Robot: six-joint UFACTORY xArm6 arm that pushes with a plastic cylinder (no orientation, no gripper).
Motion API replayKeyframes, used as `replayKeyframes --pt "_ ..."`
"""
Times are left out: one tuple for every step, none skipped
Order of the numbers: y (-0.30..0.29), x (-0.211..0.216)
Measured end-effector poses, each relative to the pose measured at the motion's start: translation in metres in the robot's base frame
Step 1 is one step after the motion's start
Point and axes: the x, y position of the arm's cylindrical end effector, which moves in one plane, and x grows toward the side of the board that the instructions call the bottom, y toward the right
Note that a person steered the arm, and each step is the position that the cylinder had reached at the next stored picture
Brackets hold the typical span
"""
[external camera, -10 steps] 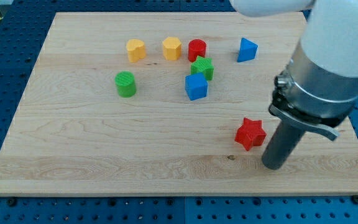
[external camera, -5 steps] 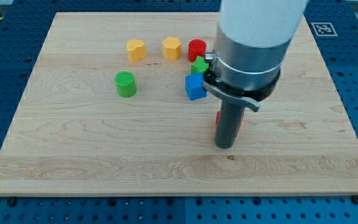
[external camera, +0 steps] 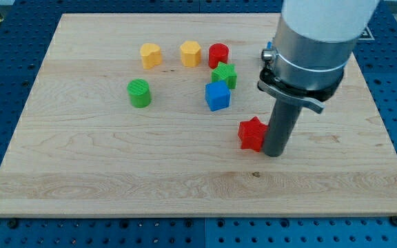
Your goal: Push the red star below the blue cube
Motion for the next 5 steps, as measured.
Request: replayKeyframes --pt "-0.012 -0.015" --pt "-0.016 -0.03" --pt "-0.017 -0.035" --pt "-0.017 -0.031" --pt "-0.017 0.008"
